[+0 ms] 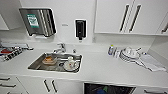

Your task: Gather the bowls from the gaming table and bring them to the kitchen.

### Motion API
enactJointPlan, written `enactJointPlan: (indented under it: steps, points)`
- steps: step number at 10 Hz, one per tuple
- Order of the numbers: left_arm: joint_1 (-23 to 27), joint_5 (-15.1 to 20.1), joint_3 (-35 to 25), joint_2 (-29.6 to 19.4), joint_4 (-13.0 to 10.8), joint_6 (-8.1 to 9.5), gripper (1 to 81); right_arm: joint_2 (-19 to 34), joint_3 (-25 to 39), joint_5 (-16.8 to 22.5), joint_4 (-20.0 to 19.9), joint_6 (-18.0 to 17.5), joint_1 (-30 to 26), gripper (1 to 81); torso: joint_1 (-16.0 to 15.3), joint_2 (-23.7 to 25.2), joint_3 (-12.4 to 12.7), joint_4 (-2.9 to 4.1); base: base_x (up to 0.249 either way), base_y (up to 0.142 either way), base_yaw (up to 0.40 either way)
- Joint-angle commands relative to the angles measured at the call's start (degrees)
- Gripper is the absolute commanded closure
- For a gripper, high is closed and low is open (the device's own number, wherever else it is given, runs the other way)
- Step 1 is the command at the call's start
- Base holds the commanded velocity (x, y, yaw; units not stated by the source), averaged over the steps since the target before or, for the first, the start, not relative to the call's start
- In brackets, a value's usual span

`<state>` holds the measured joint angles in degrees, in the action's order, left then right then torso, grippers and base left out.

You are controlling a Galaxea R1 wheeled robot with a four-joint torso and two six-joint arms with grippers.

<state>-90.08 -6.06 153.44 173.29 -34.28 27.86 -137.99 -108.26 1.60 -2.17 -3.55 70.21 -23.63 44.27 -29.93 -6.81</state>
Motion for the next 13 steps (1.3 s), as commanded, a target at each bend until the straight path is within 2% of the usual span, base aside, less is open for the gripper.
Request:
enactJointPlan:
  steps: [1,3,4,6,7,8,10,11,13]
  points:
    - [0.47,2.81,-0.34,-0.04,-0.26,-0.26,1.0,1.37,1.75,5.35,-4.15,-3.13,-11.52,1.0,-3.63,5.6,0.0,0.0,0.0,0.0,0.0]
    - [0.47,2.89,-0.25,-0.04,-0.26,-0.17,1.0,1.37,0.61,6.14,-5.74,-3.13,-13.72,1.0,-6.12,9.58,0.0,0.0,0.0,0.0,0.0]
    - [0.47,3.25,-0.16,0.04,-0.35,-0.08,1.0,1.19,-0.27,6.49,-6.18,-3.13,-14.52,1.0,-3.65,5.77,0.0,0.0,0.0,0.0,0.0]
    - [0.38,3.42,-0.16,-0.04,-0.35,-0.08,1.0,0.4,-1.32,5.7,-9.76,-3.22,-16.97,1.0,-4.74,7.37,0.0,0.0,0.0,0.0,0.0]
    - [0.29,3.51,-0.16,0.04,-0.35,-0.17,1.0,0.14,-0.72,5.26,-13.01,-3.22,-18.81,1.0,-4.92,7.65,0.0,0.0,0.0,0.0,0.0]
    - [0.2,3.51,-0.08,0.04,-0.35,-0.17,1.0,0.4,0.68,4.56,-14.87,-3.22,-21.27,1.0,-4.9,7.56,0.0,0.0,0.0,0.0,0.0]
    - [0.2,3.51,-0.07,0.13,-0.26,-0.17,1.0,3.65,8.33,2.36,-19.1,-3.22,-25.14,1.0,-4.92,7.59,0.0,0.0,0.0,0.0,0.0]
    - [0.12,3.42,-0.07,0.3,-0.26,-0.26,1.0,4.97,12.03,2.09,-19.01,-2.96,-25.33,1.0,-4.92,7.59,0.0,0.0,0.0,0.0,0.0]
    - [0.2,3.42,0.28,0.57,0.09,-0.17,1.0,4.36,13.01,2.53,-18.23,-1.65,-21.3,1.0,-4.92,7.59,0.0,0.0,0.0,0.0,0.0]
